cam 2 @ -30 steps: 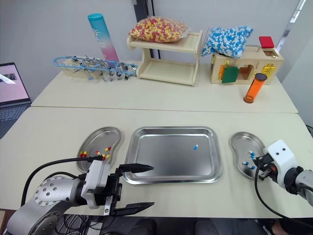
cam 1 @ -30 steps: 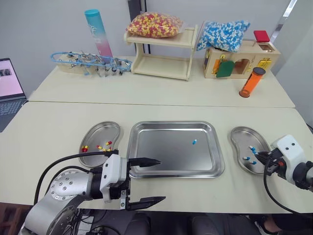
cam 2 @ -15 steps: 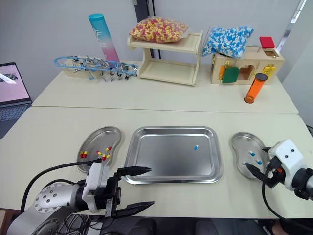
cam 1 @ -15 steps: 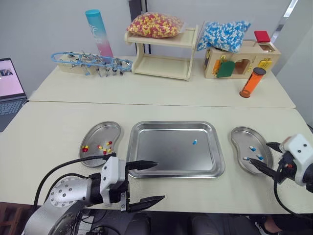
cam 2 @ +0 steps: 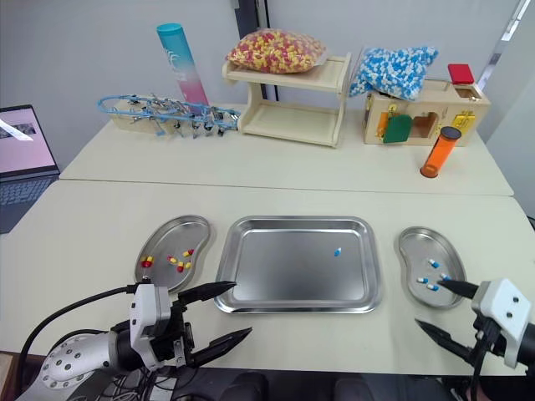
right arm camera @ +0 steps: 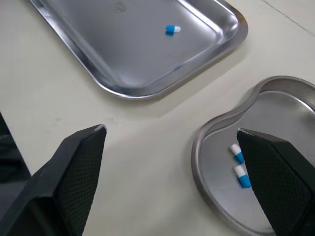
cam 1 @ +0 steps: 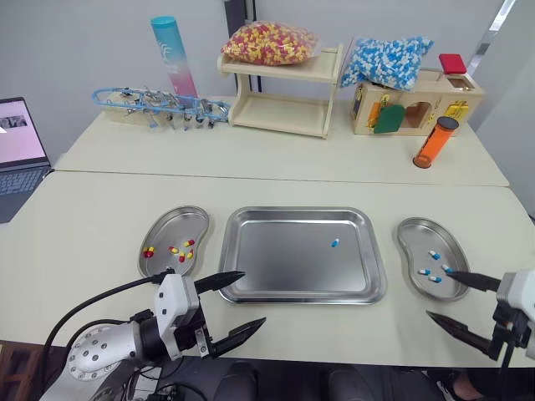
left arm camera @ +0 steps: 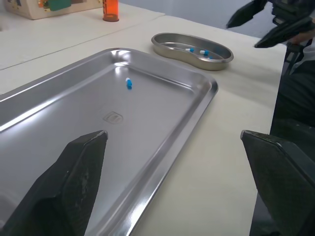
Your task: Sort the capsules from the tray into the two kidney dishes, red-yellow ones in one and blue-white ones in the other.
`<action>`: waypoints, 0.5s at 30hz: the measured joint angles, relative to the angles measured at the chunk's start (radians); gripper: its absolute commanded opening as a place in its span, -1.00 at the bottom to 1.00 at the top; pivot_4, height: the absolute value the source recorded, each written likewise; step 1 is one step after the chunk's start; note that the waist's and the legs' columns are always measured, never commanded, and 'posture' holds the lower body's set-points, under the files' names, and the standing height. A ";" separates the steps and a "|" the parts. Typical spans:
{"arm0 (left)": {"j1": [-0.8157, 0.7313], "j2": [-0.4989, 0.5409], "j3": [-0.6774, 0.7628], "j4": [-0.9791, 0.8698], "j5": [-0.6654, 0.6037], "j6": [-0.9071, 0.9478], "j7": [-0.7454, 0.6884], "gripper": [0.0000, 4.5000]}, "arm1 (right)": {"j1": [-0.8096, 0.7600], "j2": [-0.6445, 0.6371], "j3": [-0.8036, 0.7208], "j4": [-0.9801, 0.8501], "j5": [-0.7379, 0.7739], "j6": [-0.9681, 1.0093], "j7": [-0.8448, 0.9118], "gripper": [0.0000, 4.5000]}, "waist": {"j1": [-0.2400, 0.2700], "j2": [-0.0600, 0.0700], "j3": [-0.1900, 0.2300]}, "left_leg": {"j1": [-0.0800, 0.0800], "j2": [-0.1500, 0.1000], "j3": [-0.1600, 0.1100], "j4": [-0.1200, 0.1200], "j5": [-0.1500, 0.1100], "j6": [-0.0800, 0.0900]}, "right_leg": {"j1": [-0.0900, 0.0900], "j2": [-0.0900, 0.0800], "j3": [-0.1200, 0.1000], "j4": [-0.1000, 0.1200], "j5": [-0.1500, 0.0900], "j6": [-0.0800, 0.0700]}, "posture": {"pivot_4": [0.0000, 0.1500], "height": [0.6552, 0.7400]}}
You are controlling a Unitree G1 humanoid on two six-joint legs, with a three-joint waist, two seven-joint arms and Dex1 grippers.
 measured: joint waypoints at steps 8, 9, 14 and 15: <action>0.004 -0.018 -0.024 -0.006 0.032 -0.021 0.024 1.00 | -0.188 0.005 0.236 -0.036 -0.020 0.109 -0.148 0.90 | 0.001 0.000 0.000 | 0.000 0.000 0.000 0.000 0.000 0.000 | 0.000 0.000 0.000 0.000 0.000 0.000 | 1.00 1.00; 0.004 -0.019 -0.024 -0.010 0.032 -0.021 0.026 1.00 | -0.226 0.003 0.272 -0.036 -0.029 0.118 -0.161 0.81 | 0.001 0.000 0.000 | -0.001 0.000 0.000 0.000 0.000 0.000 | -0.001 0.000 0.000 0.000 0.000 0.000 | 1.00 1.00; -0.012 -0.021 -0.033 -0.030 0.031 -0.018 0.043 1.00 | -0.447 0.014 0.477 -0.011 -0.104 0.187 -0.254 0.26 | 0.001 -0.001 0.000 | -0.001 0.000 -0.001 0.000 0.000 0.000 | -0.001 0.000 -0.001 0.000 0.000 0.000 | 1.00 1.00; -0.020 -0.021 -0.036 -0.032 0.032 -0.016 0.049 1.00 | -0.491 0.030 0.515 0.001 -0.123 0.210 -0.282 0.26 | 0.000 -0.001 0.000 | -0.001 0.000 -0.001 0.000 0.000 0.000 | -0.001 0.000 -0.001 0.000 0.000 0.000 | 1.00 1.00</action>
